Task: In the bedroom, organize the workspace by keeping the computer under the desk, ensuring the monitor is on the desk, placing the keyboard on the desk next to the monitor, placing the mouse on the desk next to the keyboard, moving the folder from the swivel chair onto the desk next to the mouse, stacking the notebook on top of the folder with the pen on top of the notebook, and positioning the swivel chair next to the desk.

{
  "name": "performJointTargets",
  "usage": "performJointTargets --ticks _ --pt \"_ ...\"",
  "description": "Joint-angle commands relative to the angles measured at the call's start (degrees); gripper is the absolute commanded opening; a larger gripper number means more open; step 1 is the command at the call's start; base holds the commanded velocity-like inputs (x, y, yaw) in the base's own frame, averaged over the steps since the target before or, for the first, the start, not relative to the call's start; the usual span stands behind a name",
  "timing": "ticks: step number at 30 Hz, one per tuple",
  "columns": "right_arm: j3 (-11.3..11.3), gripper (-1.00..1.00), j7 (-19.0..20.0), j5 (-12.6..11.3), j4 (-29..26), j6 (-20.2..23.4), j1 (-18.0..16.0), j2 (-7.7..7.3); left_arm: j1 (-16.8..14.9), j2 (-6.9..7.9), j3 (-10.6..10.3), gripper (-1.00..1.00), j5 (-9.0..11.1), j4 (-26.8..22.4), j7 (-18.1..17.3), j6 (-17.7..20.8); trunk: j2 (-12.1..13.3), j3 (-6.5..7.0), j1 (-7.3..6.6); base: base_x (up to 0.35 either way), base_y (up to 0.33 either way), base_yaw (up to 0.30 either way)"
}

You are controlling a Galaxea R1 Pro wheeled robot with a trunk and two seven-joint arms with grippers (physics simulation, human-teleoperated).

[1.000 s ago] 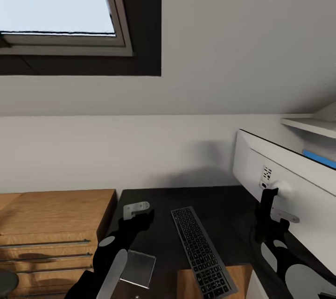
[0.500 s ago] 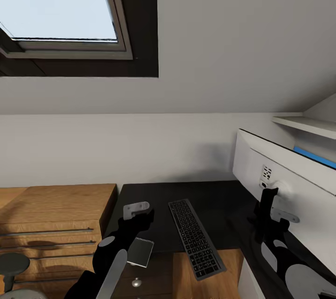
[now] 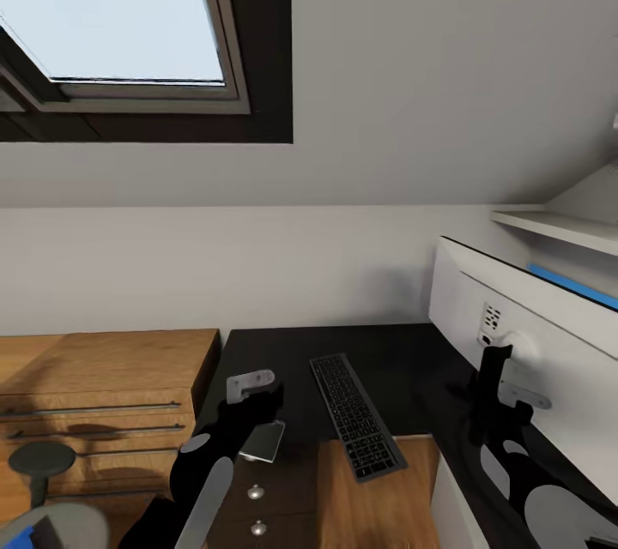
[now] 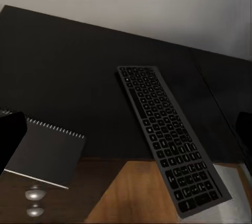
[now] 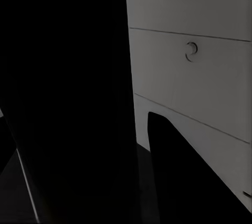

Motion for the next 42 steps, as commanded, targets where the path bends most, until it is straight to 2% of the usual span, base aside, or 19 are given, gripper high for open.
performJointTargets --ticks 1,42 --pt "0.77 -1.0 -0.02 -0.4 -0.04 -0.28 -0.05 -0.04 -0.02 0.02 -0.07 1.0 0.71 -0.06 0.55 0.12 -0.07 -0.02 -0.02 -0.336 0.0 0.0" --pt "0.77 -1.0 -0.29 -0.4 -0.13 -0.28 -0.05 -0.04 -0.02 0.13 -0.07 1.0 0.93 -0.15 0.55 0.12 -0.07 -0.02 -0.02 -0.341 0.0 0.0"
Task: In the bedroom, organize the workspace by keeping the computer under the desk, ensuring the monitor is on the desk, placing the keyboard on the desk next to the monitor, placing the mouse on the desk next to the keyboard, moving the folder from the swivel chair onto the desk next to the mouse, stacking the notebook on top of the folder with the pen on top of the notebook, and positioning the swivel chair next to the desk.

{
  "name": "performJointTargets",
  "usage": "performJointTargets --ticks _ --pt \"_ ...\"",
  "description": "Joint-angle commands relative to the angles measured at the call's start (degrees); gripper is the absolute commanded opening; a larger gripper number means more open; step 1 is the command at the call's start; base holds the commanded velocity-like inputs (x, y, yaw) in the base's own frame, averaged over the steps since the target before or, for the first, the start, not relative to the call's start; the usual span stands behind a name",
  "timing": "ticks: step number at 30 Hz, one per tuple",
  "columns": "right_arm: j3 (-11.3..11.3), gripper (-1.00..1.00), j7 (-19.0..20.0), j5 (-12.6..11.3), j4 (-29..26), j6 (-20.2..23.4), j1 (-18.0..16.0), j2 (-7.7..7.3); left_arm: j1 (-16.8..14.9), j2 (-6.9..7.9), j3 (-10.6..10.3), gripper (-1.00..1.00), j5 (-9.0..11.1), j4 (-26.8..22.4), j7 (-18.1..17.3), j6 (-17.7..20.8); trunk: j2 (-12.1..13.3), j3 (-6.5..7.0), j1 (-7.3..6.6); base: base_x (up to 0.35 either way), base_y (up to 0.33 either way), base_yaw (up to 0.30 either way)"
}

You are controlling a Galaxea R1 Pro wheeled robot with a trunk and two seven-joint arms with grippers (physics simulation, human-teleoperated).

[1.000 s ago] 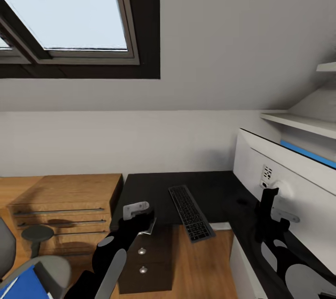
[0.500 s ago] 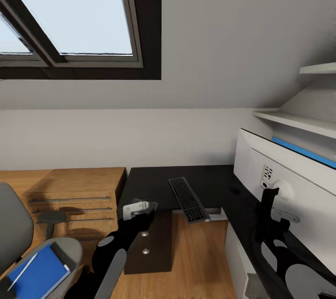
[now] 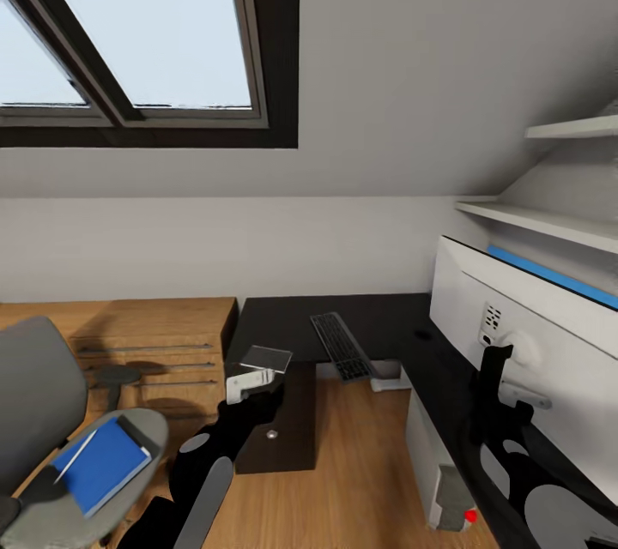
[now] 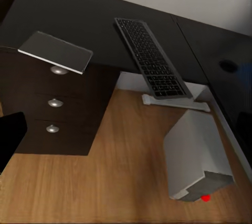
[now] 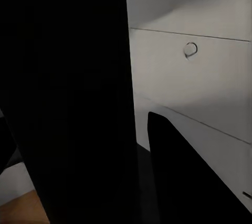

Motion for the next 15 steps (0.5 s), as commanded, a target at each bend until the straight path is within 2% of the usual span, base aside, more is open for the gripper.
performJointTargets --ticks 1,15 --pt "0.81 -1.0 -0.04 -0.48 -0.02 -0.28 -0.05 -0.04 -0.02 0.01 -0.07 1.0 0.6 -0.06 0.55 0.12 -0.07 -0.02 -0.02 -0.342 0.0 0.0" --pt "0.81 -1.0 -0.13 -0.48 -0.02 -0.28 -0.05 -0.04 -0.02 -0.03 -0.08 1.0 0.6 -0.14 0.55 0.12 -0.07 -0.02 -0.02 -0.342 0.0 0.0"
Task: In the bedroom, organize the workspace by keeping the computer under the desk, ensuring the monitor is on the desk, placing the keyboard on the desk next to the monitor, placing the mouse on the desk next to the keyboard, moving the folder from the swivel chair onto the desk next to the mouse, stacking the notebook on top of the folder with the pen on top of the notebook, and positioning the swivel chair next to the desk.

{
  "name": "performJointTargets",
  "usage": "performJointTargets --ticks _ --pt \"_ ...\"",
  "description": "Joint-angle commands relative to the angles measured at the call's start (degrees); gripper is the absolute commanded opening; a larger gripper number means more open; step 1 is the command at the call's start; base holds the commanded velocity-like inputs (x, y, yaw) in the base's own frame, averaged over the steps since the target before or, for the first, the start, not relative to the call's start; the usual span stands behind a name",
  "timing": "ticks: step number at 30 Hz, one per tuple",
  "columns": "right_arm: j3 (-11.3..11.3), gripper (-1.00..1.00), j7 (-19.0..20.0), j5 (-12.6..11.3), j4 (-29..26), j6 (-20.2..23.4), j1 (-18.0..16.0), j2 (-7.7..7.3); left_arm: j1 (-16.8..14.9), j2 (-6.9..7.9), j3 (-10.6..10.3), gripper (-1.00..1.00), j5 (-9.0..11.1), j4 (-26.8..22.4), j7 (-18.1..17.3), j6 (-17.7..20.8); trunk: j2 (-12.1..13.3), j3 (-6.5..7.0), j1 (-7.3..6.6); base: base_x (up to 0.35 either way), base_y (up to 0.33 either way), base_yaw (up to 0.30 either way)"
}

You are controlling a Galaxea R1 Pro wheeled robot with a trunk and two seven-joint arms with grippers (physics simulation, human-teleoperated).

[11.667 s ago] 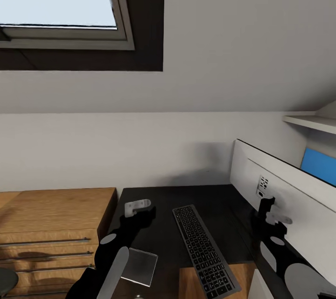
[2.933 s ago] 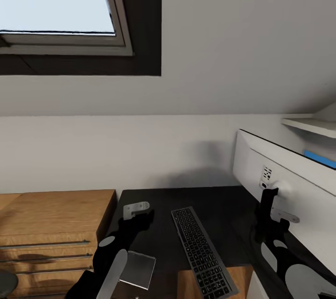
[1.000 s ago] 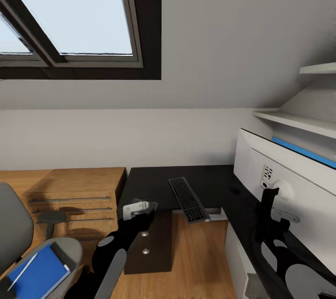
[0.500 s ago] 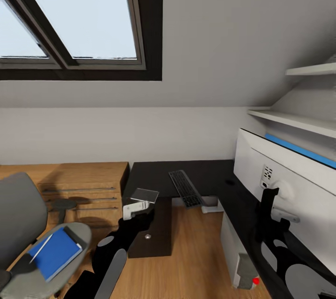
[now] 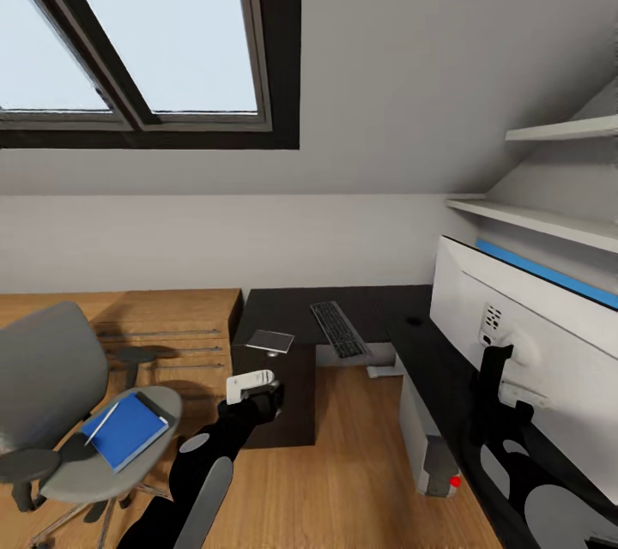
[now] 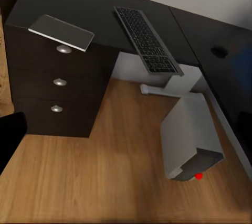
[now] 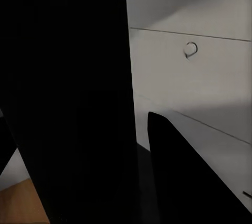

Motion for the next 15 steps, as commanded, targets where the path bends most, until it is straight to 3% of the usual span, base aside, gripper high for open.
performJointTargets --ticks 1,15 --pt "0.49 -1.0 0.02 -0.16 -0.06 -0.23 -0.06 -0.02 -0.02 0.01 -0.07 1.0 0.6 -0.06 0.55 0.12 -0.07 -0.02 -0.02 -0.343 0.0 0.0" --pt "0.54 -1.0 0.32 -0.16 -0.06 -0.14 -0.06 -0.02 -0.02 0.04 -0.06 1.0 0.58 -0.06 0.55 0.12 -0.07 -0.02 -0.02 -0.342 0.0 0.0"
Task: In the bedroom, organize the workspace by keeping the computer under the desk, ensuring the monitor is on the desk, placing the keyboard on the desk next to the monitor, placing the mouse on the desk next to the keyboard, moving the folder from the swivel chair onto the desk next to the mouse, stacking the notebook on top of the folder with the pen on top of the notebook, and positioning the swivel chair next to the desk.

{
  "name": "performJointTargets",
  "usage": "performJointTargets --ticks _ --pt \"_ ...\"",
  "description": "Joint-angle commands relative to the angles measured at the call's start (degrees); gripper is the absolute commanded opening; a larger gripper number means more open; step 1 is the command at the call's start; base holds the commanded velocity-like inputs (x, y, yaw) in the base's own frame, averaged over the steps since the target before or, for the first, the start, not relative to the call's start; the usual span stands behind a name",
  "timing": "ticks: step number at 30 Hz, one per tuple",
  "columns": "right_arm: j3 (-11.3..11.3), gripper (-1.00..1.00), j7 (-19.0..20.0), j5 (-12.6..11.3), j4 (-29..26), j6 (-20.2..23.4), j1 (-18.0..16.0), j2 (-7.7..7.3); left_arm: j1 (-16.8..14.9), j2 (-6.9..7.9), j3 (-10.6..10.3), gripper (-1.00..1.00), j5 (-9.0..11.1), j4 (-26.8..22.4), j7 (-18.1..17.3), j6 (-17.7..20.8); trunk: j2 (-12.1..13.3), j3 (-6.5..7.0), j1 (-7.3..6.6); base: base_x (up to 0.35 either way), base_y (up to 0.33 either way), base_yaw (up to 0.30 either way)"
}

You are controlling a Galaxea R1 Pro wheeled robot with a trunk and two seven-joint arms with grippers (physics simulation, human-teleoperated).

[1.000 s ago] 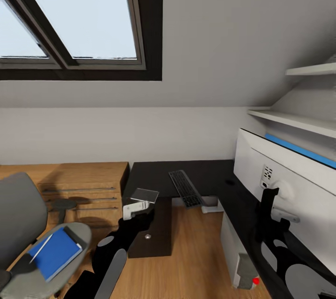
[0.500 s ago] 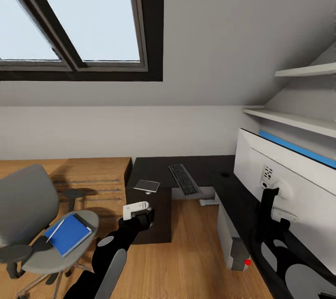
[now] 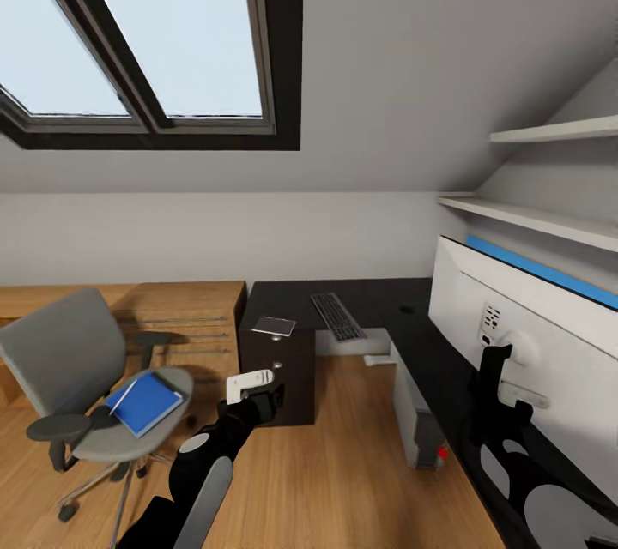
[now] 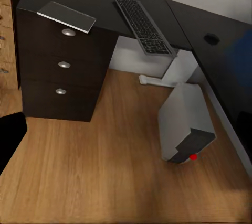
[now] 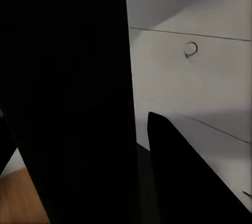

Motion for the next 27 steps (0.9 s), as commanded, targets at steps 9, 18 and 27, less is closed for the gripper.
performJointTargets --ticks 9,18,27 --pt "0.78 -1.0 -0.03 -0.56 -0.04 -0.35 -0.04 -0.04 -0.02 -0.05 -0.06 1.0 0.49 -0.06 2.09 0.04 -0.07 -0.02 -0.02 -0.08 0.0 0.0" --pt "0.81 -1.0 -0.02 -0.58 -0.12 -0.34 -0.04 -0.04 -0.02 -0.03 -0.1 1.0 0.53 0.11 2.92 0.04 -0.07 -0.02 -0.02 0.0 -0.011 0.0" --pt "0.81 -1.0 0.07 -0.65 -0.12 -0.33 -0.04 -0.04 -0.02 -0.08 -0.15 1.0 0.44 0.11 2.92 0.04 -0.07 -0.02 -0.02 0.0 -0.155 0.0"
